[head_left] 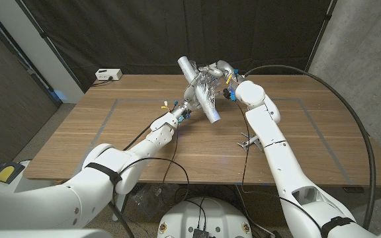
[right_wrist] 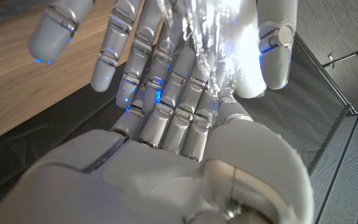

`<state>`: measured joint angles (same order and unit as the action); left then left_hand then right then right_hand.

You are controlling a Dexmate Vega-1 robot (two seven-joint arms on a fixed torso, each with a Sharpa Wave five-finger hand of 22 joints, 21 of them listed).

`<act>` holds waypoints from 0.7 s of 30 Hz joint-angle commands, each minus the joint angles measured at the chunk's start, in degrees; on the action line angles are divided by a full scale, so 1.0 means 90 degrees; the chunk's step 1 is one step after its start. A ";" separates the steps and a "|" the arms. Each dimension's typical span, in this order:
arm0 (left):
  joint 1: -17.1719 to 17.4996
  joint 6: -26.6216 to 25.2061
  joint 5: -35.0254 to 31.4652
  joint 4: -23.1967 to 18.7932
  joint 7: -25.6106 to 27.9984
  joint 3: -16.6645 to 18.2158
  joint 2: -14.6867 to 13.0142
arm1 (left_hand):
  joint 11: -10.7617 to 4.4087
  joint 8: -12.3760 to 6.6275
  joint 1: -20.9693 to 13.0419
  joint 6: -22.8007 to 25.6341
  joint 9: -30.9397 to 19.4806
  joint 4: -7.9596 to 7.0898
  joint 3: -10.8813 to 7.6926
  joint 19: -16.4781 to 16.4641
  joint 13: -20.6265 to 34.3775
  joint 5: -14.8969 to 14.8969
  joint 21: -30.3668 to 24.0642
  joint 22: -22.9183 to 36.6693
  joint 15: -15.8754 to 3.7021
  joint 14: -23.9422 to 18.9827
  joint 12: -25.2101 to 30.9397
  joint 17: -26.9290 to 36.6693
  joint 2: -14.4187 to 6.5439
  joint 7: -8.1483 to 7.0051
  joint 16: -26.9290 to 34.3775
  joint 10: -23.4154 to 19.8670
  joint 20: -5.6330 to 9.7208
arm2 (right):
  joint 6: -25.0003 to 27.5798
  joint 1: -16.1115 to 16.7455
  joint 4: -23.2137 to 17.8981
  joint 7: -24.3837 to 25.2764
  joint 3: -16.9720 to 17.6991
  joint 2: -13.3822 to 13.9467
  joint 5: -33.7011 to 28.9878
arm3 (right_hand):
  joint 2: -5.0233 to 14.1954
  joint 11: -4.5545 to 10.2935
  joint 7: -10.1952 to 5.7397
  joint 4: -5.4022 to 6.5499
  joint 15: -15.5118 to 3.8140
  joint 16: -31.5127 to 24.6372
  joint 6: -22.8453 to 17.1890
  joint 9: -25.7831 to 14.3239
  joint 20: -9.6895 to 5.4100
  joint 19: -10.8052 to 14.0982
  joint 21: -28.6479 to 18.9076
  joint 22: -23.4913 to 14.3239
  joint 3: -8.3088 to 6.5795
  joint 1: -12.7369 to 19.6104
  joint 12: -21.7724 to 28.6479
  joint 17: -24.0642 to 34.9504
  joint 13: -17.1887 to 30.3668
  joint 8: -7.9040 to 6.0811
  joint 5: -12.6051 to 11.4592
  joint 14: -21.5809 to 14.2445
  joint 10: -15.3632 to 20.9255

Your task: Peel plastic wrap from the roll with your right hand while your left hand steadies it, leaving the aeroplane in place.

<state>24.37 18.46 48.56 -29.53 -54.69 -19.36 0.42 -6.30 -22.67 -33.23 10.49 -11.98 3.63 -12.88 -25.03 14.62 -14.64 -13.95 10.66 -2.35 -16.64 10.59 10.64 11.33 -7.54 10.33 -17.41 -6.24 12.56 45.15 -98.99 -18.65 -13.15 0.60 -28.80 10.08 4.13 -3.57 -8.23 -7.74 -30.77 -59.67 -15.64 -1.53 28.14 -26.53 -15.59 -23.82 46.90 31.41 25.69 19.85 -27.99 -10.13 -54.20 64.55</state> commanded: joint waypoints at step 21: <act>-0.0224 -0.1033 0.0715 0.1099 -0.0555 0.0707 0.0490 | 0.0007 0.0132 0.0133 -0.0089 -0.0021 0.0047 0.0531 -0.0423 -0.0054 -0.0257 -0.0095 0.0029 -0.0483 -0.0157 0.0133 0.0037 -0.0064 -0.0053 0.0107 -0.0066 0.0053 | 0.0334 -0.0384 0.0085 0.0931 -0.0436 -0.0021 -0.1115 | -0.0041 0.0131 0.0217 -0.0031 -0.0526 -0.0393 -0.0108 -0.0260 -0.0132 0.0215 -0.0392 -0.0196 -0.0007 0.0374 0.0250 0.0402 0.0323 -0.0288 0.0024 -0.0343 0.0371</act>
<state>23.25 15.17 51.93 -25.22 -58.08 -17.79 2.10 -6.46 -22.05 -33.12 10.77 -11.98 4.00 -8.98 -28.69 14.09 -16.35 -14.85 10.81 -2.36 -18.53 11.93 10.82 10.39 -7.69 11.51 -18.75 -5.14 14.11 43.37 -98.96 -14.95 -15.43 0.73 -33.63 9.76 4.65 -2.12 -8.85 -8.68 -33.72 -60.28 -17.71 -2.55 29.56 -29.54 -17.16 -23.79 49.57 33.28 29.10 22.45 -29.90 -10.13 -56.74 67.53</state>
